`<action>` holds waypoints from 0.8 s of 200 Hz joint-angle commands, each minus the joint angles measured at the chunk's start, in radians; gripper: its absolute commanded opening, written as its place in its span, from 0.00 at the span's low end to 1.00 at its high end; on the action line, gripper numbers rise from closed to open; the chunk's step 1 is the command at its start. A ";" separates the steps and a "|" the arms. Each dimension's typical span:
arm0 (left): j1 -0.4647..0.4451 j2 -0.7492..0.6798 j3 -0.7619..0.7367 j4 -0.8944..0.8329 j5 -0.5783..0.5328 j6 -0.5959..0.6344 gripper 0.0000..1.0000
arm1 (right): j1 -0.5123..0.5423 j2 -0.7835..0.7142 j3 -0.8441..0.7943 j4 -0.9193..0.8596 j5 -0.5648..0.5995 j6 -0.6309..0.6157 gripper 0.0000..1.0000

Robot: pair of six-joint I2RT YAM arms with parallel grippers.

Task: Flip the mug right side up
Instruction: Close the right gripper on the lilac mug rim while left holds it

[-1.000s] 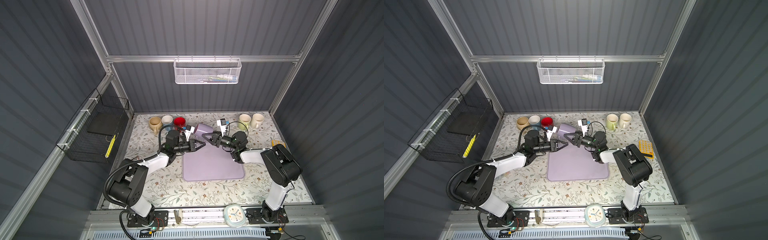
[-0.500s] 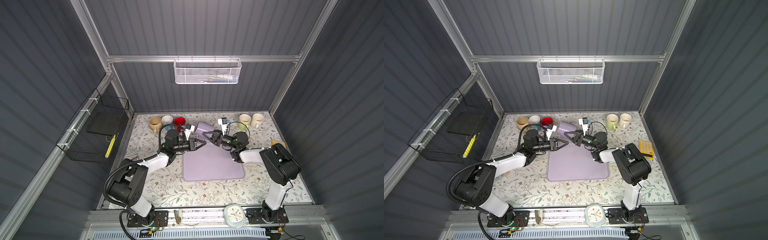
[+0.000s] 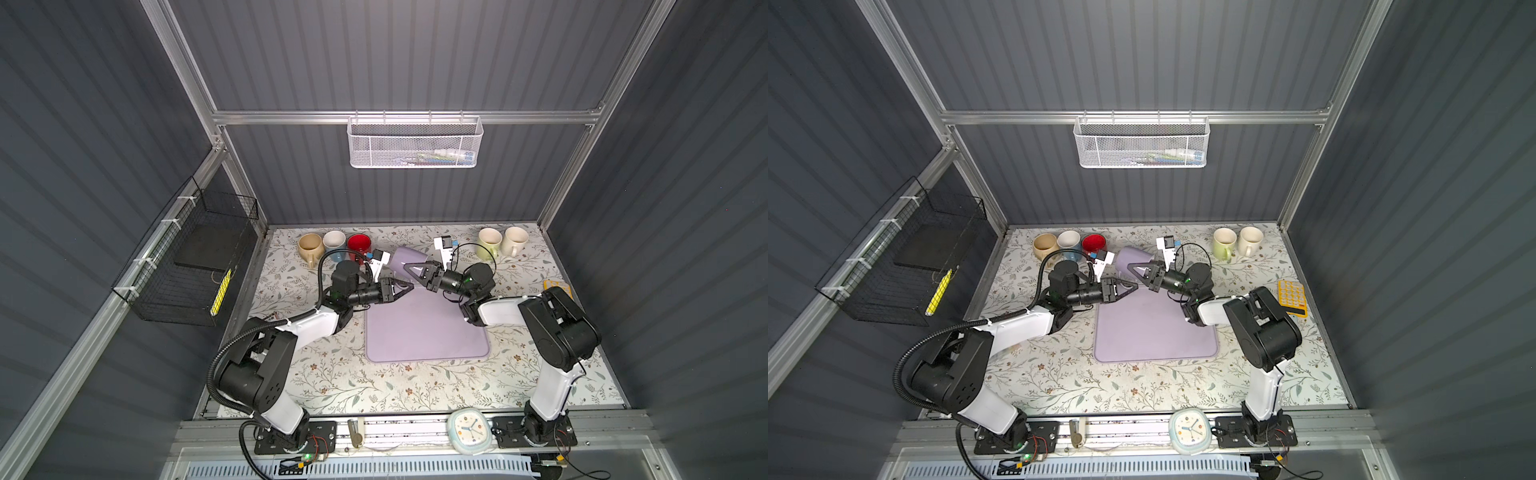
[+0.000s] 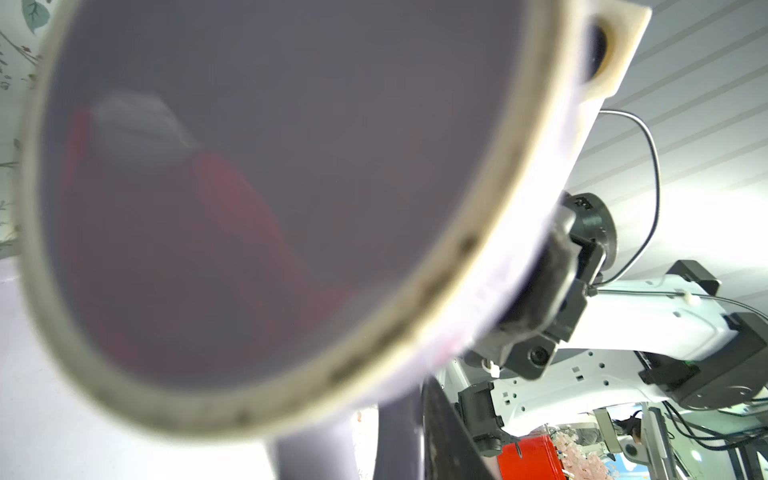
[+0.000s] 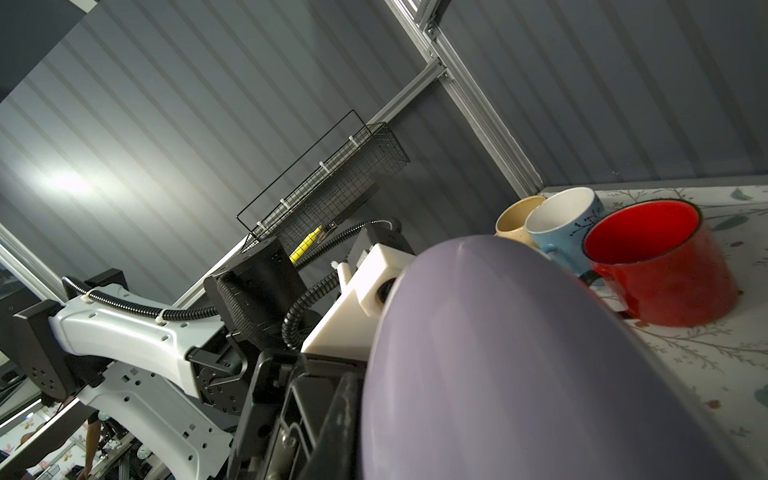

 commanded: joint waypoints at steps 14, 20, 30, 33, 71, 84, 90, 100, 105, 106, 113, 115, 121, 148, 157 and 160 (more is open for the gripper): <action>-0.003 -0.042 -0.003 -0.017 -0.036 0.057 0.39 | 0.001 -0.052 0.002 -0.048 0.032 -0.055 0.00; -0.003 -0.045 -0.003 -0.028 -0.040 0.064 0.40 | 0.001 -0.055 0.000 -0.058 0.035 -0.060 0.00; -0.003 -0.050 0.001 -0.048 -0.048 0.078 0.43 | -0.001 -0.059 -0.002 -0.072 0.041 -0.067 0.00; -0.003 -0.051 0.001 -0.054 -0.051 0.081 0.44 | -0.002 -0.059 -0.002 -0.077 0.042 -0.067 0.00; -0.001 -0.077 0.009 -0.135 -0.088 0.134 0.57 | -0.010 -0.060 -0.009 -0.095 0.046 -0.069 0.00; 0.000 -0.088 0.011 -0.164 -0.100 0.151 0.58 | -0.013 -0.063 -0.014 -0.099 0.046 -0.071 0.00; 0.002 -0.093 0.014 -0.180 -0.105 0.161 0.58 | -0.014 -0.065 -0.016 -0.100 0.045 -0.073 0.00; 0.003 -0.104 0.021 -0.213 -0.118 0.183 0.59 | -0.016 -0.067 -0.019 -0.105 0.045 -0.075 0.00; 0.004 -0.110 0.022 -0.227 -0.126 0.193 0.59 | -0.017 -0.068 -0.022 -0.111 0.045 -0.075 0.00; 0.005 -0.111 0.022 -0.230 -0.127 0.195 0.59 | -0.017 -0.069 -0.022 -0.112 0.045 -0.076 0.00; 0.005 -0.117 0.025 -0.250 -0.138 0.209 0.59 | -0.018 -0.073 -0.024 -0.124 0.045 -0.080 0.00; 0.005 -0.120 0.027 -0.256 -0.141 0.213 0.59 | -0.017 -0.074 -0.025 -0.127 0.045 -0.081 0.00; 0.006 -0.126 0.031 -0.277 -0.150 0.226 0.59 | -0.017 -0.078 -0.027 -0.139 0.044 -0.086 0.00; 0.011 -0.152 0.052 -0.374 -0.194 0.287 0.60 | -0.019 -0.109 -0.040 -0.210 0.050 -0.128 0.00; 0.014 -0.162 0.060 -0.410 -0.210 0.310 0.60 | -0.021 -0.120 -0.047 -0.234 0.050 -0.141 0.00; 0.014 -0.165 0.063 -0.422 -0.216 0.318 0.60 | -0.022 -0.123 -0.049 -0.244 0.049 -0.146 0.00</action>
